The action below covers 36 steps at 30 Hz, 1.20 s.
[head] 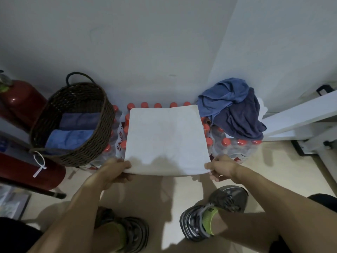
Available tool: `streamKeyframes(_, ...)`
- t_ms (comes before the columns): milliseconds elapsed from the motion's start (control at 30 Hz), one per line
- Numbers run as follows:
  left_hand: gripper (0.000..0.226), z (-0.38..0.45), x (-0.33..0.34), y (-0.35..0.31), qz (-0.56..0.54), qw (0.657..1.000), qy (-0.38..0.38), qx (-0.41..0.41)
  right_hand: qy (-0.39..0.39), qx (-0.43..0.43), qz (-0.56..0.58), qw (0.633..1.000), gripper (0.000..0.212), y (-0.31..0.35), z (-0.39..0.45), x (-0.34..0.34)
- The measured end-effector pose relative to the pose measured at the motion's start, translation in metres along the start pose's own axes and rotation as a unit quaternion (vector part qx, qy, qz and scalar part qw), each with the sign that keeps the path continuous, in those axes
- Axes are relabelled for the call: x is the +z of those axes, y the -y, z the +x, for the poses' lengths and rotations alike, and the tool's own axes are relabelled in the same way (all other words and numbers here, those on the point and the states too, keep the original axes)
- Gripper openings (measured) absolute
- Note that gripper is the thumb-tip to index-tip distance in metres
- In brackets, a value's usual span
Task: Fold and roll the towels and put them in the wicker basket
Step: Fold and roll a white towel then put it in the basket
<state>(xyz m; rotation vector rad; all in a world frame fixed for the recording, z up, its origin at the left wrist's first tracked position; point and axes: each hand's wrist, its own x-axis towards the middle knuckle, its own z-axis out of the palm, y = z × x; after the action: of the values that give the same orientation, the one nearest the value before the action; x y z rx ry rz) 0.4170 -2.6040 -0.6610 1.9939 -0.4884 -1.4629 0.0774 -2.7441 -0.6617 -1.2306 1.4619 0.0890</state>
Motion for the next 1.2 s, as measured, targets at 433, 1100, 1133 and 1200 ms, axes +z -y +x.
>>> streamKeyframes(433, 0.036, -0.006, -0.028, -0.033, -0.043, 0.972, 0.185, 0.139, -0.007, -0.201, 0.082, 0.976, 0.044, 0.046, -0.016, -0.036)
streamKeyframes(1100, 0.017, 0.011, 0.016, -0.031, -0.034, 0.938, -0.140, 0.315, -0.058, -0.296, 0.036, 0.953, 0.009, 0.066, -0.001, -0.036)
streamKeyframes(1133, 0.015, 0.015, 0.016, -0.028, -0.005, 0.937, -0.166, 0.308, -0.083, -0.293, 0.041, 0.952, 0.007, 0.064, 0.002, -0.033)
streamKeyframes(1200, 0.014, 0.021, 0.015, -0.025, 0.057, 0.929, -0.204, 0.304, -0.118, -0.284, 0.063, 0.950, 0.005, 0.060, 0.008, -0.026)
